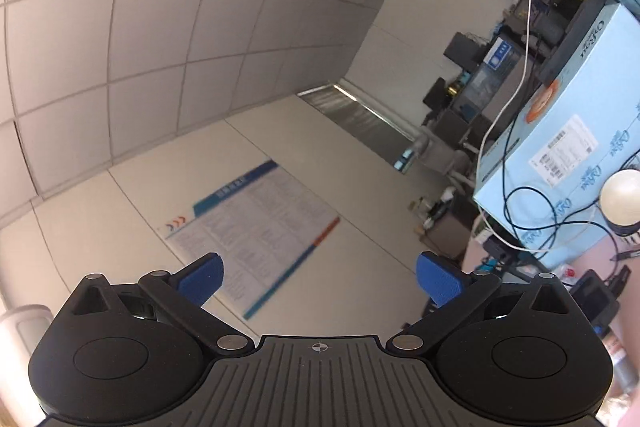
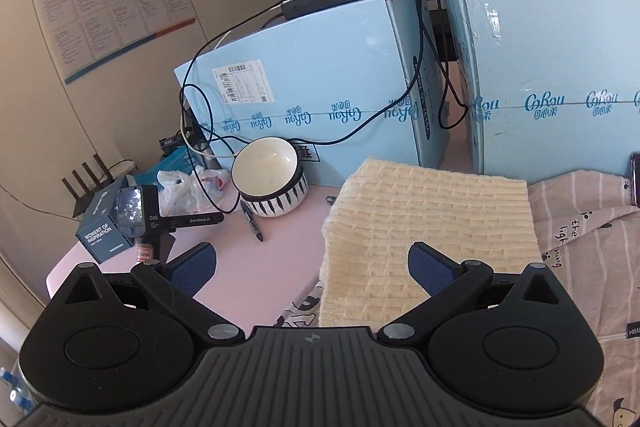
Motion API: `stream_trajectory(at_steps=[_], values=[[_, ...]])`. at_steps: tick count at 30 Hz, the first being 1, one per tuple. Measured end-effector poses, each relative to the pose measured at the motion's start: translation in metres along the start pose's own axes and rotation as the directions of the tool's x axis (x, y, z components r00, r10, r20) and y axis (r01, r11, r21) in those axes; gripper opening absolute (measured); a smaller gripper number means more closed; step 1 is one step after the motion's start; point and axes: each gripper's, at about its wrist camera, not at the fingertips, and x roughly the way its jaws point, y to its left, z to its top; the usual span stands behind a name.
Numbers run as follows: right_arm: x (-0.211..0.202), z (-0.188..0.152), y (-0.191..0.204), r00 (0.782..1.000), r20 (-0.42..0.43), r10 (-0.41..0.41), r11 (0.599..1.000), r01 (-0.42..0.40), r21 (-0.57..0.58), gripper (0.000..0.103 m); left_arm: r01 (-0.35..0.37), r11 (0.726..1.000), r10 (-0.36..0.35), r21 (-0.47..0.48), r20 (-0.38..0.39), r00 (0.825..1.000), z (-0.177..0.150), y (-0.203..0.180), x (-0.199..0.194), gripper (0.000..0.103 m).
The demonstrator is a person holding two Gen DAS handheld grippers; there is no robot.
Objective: Fold clothes
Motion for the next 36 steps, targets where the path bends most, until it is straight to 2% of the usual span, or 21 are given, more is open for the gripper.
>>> stream_trajectory(at_steps=[2, 4, 6, 8, 9, 11, 13, 16, 18, 19, 21, 26, 28, 29, 30, 33, 35, 36], values=[[-0.002, 0.001, -0.002, 1.0, 0.008, 0.002, 0.999, -0.002, 0.035, 0.103, 0.092, 0.993, -0.091, -0.071, 0.022, 0.996, 0.012, 0.003, -0.01, 0.103], [-0.006, -0.004, -0.005, 0.999, 0.033, -0.014, 0.999, 0.012, 0.047, 0.103, 0.186, 0.973, -0.18, -0.137, 0.055, 0.982, 0.023, 0.003, -0.02, 0.103], [-0.009, -0.009, -0.009, 0.998, 0.047, -0.044, 0.998, 0.042, 0.046, 0.103, 0.289, 0.943, -0.266, -0.166, 0.15, 0.952, 0.032, -0.027, -0.022, 0.103], [-0.012, -0.013, -0.015, 0.995, 0.052, -0.088, 0.995, 0.086, 0.04, 0.103, 0.39, 0.899, -0.34, -0.198, 0.246, 0.908, 0.043, -0.06, -0.022, 0.103], [-0.015, -0.015, -0.02, 0.992, 0.057, -0.112, 0.993, 0.109, 0.047, 0.103, 0.445, 0.866, -0.381, -0.23, 0.274, 0.883, 0.048, -0.077, -0.018, 0.103], [-0.019, -0.017, -0.034, 0.984, 0.069, -0.162, 0.986, 0.158, 0.06, 0.103, 0.523, 0.795, -0.454, -0.308, 0.272, 0.849, 0.054, -0.113, 0.0, 0.103], [-0.021, -0.019, -0.048, 0.973, 0.077, -0.216, 0.975, 0.212, 0.064, 0.103, 0.591, 0.71, -0.522, -0.383, 0.277, 0.807, 0.06, -0.148, 0.019, 0.103], [-0.016, -0.023, -0.069, 0.956, 0.067, -0.285, 0.958, 0.283, 0.04, 0.103, 0.669, 0.562, -0.613, -0.487, 0.297, 0.732, 0.069, -0.202, 0.046, 0.103], [-0.01, -0.027, -0.082, 0.952, 0.049, -0.303, 0.953, 0.302, 0.031, 0.103, 0.702, 0.459, -0.665, -0.545, 0.312, 0.678, 0.075, -0.238, 0.064, 0.103], [-0.006, -0.028, -0.09, 0.952, 0.04, -0.302, 0.953, 0.301, 0.03, 0.103, 0.703, 0.452, -0.686, -0.549, 0.29, 0.668, 0.077, -0.256, 0.072, 0.103], [0.002, -0.03, -0.103, 0.956, 0.02, -0.292, 0.956, 0.291, 0.029, 0.103, 0.694, 0.451, -0.711, -0.561, 0.245, 0.659, 0.077, -0.286, 0.088, 0.103], [0.025, -0.03, -0.124, 0.97, -0.02, -0.242, 0.969, 0.243, 0.037, 0.103, 0.702, 0.446, -0.778, -0.555, 0.146, 0.611, 0.061, -0.338, 0.105, 0.102], [0.03, -0.033, -0.131, 0.977, -0.02, -0.212, 0.975, 0.213, 0.06, 0.103, 0.717, 0.456, -0.797, -0.527, 0.115, 0.592, 0.053, -0.355, 0.102, 0.096], [0.032, -0.034, -0.134, 0.979, -0.022, -0.204, 0.976, 0.205, 0.07, 0.103, 0.728, 0.469, -0.801, -0.5, 0.107, 0.59, 0.053, -0.362, 0.098, 0.082], [0.033, -0.035, -0.137, 0.98, -0.023, -0.198, 0.977, 0.199, 0.079, 0.103, 0.737, 0.487, -0.796, -0.469, 0.11, 0.596, 0.053, -0.364, 0.091, 0.056], [0.031, -0.036, -0.145, 0.982, -0.013, -0.188, 0.977, 0.189, 0.103, 0.103, 0.758, 0.533, -0.782, -0.375, 0.123, 0.611, 0.052, -0.372, 0.072, 0.019], [0.027, -0.035, -0.152, 0.985, 0.012, -0.173, 0.976, 0.17, 0.132, 0.103, 0.779, 0.511, -0.786, -0.363, 0.169, 0.594, 0.05, -0.365, 0.06, 0.016], [0.025, -0.034, -0.156, 0.987, 0.025, -0.159, 0.976, 0.153, 0.154, 0.103, 0.795, 0.492, -0.791, -0.355, 0.198, 0.578, 0.049, -0.359, 0.051, 0.016]])
